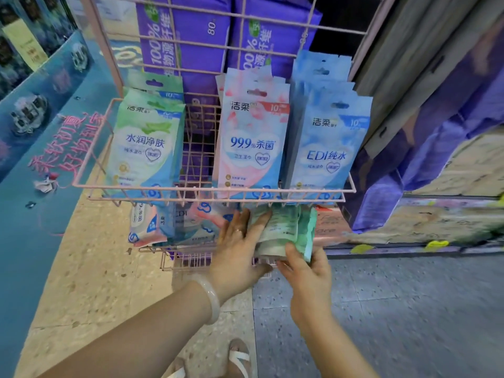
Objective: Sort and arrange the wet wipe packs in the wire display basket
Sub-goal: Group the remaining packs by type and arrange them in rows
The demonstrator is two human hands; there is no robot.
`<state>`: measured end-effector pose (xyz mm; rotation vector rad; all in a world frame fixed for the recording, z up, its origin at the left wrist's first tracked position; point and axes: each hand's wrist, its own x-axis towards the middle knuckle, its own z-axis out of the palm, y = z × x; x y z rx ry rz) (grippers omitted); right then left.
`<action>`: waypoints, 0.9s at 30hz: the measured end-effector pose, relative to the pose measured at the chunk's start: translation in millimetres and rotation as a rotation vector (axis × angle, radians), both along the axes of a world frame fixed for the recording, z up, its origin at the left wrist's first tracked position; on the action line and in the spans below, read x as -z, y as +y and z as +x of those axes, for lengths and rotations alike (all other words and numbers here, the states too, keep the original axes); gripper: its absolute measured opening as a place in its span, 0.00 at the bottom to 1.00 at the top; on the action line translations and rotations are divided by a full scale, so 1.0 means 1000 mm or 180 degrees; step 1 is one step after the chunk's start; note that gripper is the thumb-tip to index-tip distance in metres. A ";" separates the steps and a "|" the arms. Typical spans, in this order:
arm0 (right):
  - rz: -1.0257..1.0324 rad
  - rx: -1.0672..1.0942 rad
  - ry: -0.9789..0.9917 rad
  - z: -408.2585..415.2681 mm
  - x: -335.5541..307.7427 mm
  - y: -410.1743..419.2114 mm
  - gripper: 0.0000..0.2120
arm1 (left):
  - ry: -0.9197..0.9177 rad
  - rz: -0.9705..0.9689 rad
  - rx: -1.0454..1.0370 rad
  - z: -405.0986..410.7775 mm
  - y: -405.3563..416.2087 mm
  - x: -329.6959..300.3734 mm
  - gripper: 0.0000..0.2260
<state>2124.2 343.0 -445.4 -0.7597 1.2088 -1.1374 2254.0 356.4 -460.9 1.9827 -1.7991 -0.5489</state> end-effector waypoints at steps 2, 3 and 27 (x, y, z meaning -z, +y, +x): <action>0.0213 -0.0037 -0.0192 -0.008 -0.005 0.012 0.06 | -0.0064 -0.0426 0.0016 -0.004 0.004 -0.002 0.34; 0.0250 -0.0134 -0.0188 -0.012 -0.008 0.016 0.04 | -0.0063 -0.0492 0.0034 -0.006 0.006 -0.004 0.30; 0.1054 -0.1276 -0.0050 0.009 -0.004 -0.008 0.09 | 0.4712 0.0787 -0.1567 0.029 0.051 -0.012 0.16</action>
